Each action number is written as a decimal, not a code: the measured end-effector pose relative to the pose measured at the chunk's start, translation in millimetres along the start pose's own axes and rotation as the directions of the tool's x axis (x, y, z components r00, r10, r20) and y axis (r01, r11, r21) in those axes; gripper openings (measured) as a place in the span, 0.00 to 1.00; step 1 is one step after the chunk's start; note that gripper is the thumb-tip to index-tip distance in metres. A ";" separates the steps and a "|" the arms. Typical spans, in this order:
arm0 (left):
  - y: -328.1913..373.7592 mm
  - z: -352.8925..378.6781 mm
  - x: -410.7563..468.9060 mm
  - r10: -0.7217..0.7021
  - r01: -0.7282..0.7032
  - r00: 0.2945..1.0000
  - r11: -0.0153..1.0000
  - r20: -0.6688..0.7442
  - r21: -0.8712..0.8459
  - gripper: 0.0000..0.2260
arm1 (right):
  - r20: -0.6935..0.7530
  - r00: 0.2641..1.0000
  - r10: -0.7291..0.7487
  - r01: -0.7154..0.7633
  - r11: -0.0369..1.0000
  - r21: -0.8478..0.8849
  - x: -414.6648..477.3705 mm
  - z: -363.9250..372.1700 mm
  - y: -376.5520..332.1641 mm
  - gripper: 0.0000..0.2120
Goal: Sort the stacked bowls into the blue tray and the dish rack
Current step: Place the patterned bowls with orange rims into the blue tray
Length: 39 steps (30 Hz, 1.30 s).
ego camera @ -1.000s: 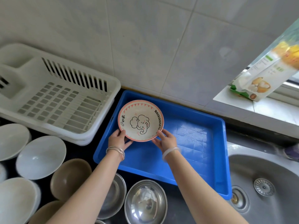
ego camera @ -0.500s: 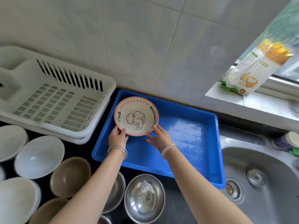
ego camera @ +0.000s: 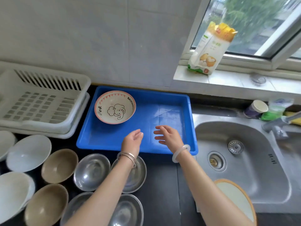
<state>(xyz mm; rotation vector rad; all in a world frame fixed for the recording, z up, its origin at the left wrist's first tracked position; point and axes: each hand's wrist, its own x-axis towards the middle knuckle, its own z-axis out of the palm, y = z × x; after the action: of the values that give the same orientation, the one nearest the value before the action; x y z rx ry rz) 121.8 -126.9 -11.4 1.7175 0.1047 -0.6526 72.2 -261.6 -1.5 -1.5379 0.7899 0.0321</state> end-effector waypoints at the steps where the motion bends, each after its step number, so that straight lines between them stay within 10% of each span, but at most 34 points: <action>1: -0.3 14.2 -11.7 0.012 -0.015 0.999 0.998 0.041 0.059 0.16 | -0.039 0.999 -0.011 0.010 0.999 -0.032 -12.3 -15.1 7.0 0.10; 13: -59.6 166.4 -116.4 -0.194 -0.178 0.805 0.823 0.561 0.539 0.19 | -0.478 0.878 -0.006 -0.273 0.815 -0.512 -142.3 -189.2 124.2 0.15; 23: -89.9 189.3 -128.5 -0.338 0.089 0.809 0.879 0.481 0.469 0.17 | -0.532 0.829 0.172 -0.413 0.829 -0.376 -170.3 -225.1 177.2 0.09; 39: -16.2 102.4 -83.6 -0.094 0.038 0.957 0.979 0.276 0.202 0.05 | -0.408 0.911 -0.063 -0.087 0.937 -0.338 -104.9 -181.5 79.3 0.05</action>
<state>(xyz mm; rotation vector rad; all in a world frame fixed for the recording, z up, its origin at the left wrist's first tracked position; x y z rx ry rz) 7.9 -194.4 3.1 1.7928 -0.1072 -0.9802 -124.4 -368.7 7.5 -1.9117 1.1792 -0.1582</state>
